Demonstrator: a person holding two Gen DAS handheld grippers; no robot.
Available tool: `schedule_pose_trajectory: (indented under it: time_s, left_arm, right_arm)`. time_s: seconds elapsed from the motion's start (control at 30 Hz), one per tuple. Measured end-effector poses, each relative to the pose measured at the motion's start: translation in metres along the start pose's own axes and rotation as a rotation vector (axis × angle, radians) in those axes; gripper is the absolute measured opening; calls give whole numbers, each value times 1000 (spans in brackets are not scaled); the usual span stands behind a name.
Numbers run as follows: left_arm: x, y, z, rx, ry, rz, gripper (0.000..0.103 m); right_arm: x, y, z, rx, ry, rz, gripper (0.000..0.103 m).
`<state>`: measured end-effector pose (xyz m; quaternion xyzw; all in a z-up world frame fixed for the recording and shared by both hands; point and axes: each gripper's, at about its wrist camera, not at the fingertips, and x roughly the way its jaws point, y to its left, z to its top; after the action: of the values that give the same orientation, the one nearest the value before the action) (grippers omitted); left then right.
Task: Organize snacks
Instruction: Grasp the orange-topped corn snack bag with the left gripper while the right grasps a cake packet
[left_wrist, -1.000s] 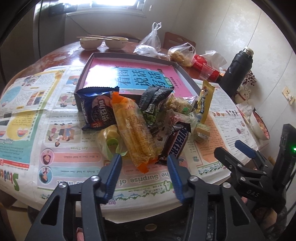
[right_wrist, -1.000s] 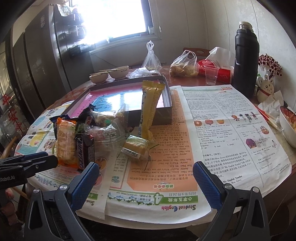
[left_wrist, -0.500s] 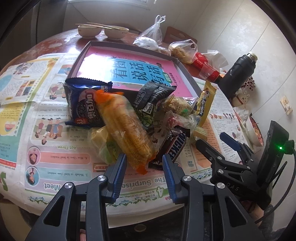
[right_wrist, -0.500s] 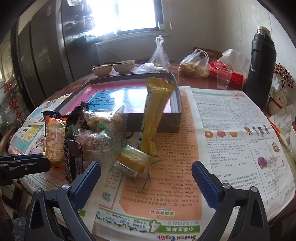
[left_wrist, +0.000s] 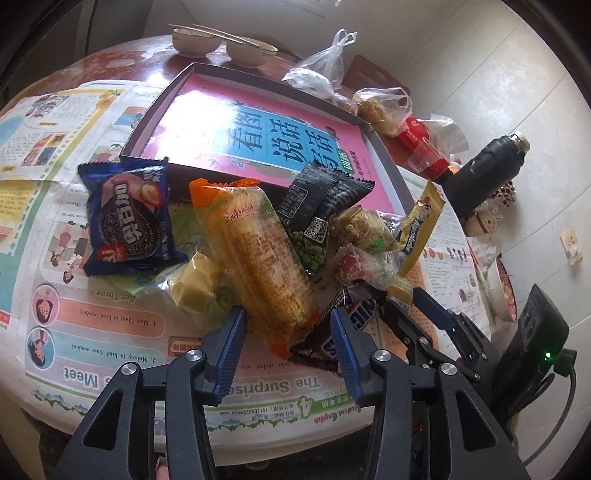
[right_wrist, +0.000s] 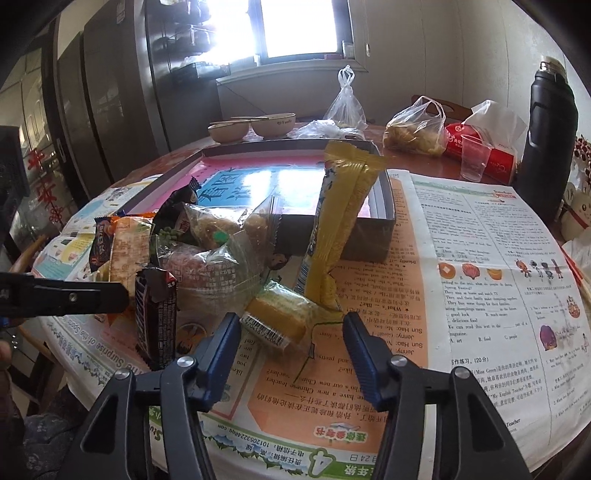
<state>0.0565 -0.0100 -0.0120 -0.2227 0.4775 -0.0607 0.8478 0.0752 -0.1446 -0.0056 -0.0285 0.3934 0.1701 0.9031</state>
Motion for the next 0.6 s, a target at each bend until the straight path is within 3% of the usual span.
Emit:
schedule_pose_trajectory:
  time_s: [0.13, 0.43, 0.6]
  left_arm:
    - [8, -2, 3, -6, 11, 8, 52]
    - [18, 12, 15, -114, 10, -72, 50]
    - [26, 12, 20, -139, 21, -73, 51]
  right_arm:
    - [-5, -5, -4, 7, 0, 23, 55]
    - [-5, -8, -2, 11, -3, 34, 55]
    - [-2, -7, 1, 0, -10, 17, 55]
